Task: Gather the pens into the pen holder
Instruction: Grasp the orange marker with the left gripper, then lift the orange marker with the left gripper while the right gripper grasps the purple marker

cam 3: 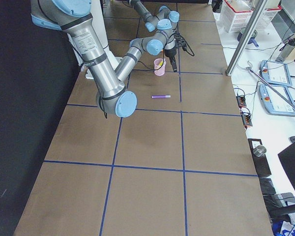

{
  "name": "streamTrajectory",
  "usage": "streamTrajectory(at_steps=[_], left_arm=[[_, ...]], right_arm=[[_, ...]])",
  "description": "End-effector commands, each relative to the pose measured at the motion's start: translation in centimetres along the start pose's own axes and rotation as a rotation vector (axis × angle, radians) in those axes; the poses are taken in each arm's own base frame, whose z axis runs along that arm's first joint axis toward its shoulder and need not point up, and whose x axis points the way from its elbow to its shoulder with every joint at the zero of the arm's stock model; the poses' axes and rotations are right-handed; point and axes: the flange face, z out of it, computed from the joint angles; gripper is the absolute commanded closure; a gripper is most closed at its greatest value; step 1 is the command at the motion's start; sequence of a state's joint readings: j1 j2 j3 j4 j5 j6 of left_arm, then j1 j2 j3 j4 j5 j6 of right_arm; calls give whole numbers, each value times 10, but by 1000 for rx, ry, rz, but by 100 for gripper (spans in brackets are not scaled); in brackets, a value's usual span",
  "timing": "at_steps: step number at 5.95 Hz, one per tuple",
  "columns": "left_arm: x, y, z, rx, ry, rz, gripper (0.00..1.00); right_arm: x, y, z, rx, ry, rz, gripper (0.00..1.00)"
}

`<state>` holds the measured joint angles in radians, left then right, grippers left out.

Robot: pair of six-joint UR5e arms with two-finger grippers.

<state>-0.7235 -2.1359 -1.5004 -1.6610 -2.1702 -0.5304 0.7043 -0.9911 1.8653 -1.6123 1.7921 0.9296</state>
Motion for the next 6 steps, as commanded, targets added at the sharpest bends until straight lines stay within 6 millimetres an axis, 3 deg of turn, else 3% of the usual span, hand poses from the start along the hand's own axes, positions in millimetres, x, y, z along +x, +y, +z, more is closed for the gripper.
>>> streamTrajectory(at_steps=[1,2,3,4,5,6], left_arm=[[-11,-8,-63,79,17,-13,98],[-3,-4,-106,125,32,-7,99],[9,-1,-140,180,60,13,100],[32,-7,-176,247,89,39,100],[58,-14,-203,315,145,-18,100],[70,-13,-218,404,226,-34,100]], right_arm=[[2,0,1,-3,4,2,0],[11,5,9,-18,23,8,0],[32,16,28,-48,59,18,0],[47,30,51,-89,95,22,0],[55,45,74,-128,124,20,0],[53,51,83,-153,115,7,0]])
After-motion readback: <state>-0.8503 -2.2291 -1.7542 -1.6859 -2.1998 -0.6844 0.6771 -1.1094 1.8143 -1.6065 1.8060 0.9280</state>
